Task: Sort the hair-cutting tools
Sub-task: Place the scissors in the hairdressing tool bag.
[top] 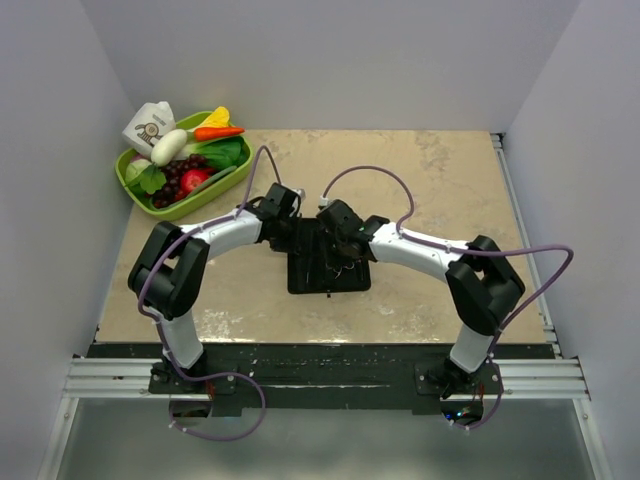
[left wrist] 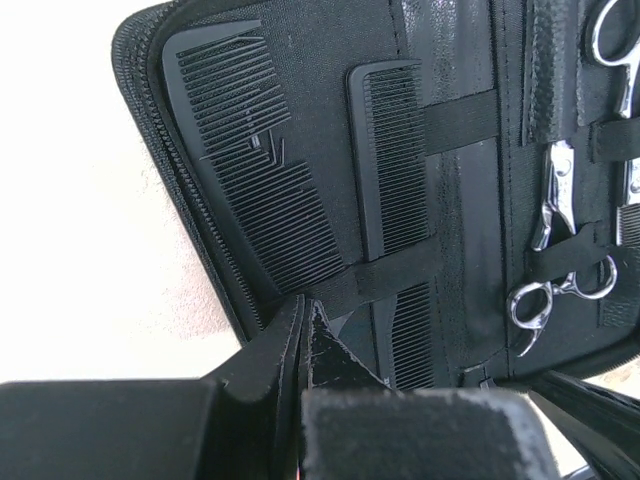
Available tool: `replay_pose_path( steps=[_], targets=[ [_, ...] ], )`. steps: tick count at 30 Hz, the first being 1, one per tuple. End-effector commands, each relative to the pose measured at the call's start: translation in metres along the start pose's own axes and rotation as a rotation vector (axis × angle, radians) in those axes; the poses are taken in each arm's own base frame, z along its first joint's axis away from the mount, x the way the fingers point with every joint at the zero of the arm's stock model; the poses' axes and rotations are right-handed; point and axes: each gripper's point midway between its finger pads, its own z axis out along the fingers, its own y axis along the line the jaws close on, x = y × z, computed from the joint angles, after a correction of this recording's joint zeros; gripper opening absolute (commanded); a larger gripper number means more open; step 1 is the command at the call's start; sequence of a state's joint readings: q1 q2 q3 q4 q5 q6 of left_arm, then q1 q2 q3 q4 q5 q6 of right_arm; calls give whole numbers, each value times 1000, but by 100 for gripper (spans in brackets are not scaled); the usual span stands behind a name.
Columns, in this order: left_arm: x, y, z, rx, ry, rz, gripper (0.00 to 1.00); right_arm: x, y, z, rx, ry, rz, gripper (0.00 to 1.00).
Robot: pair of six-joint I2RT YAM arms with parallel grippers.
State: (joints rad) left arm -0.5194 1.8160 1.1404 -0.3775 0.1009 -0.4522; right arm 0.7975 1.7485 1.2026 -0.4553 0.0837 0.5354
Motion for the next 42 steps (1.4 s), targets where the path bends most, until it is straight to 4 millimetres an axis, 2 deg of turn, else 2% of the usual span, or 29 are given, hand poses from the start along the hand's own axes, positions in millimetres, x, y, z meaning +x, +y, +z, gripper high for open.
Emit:
replay_pose_path(
  steps=[1, 6, 10, 29, 36, 42],
  targets=[
    [9, 10, 7, -31, 12, -3, 0, 18, -2, 12, 16, 43, -14, 0],
    [22, 17, 13, -49, 41, -14, 0, 29, -1, 22, 15, 77, -20, 0],
    [25, 18, 14, -50, 44, -20, 0, 32, -1, 25, 14, 88, -25, 0],
    [25, 15, 17, -40, 53, -26, 0, 36, 13, 29, -15, 121, -48, 0],
    [24, 16, 18, -45, 51, -37, 0, 44, 23, 31, -34, 159, -67, 0],
    [23, 17, 17, -53, 45, -48, 0, 56, 21, 32, -18, 195, -76, 0]
  ],
)
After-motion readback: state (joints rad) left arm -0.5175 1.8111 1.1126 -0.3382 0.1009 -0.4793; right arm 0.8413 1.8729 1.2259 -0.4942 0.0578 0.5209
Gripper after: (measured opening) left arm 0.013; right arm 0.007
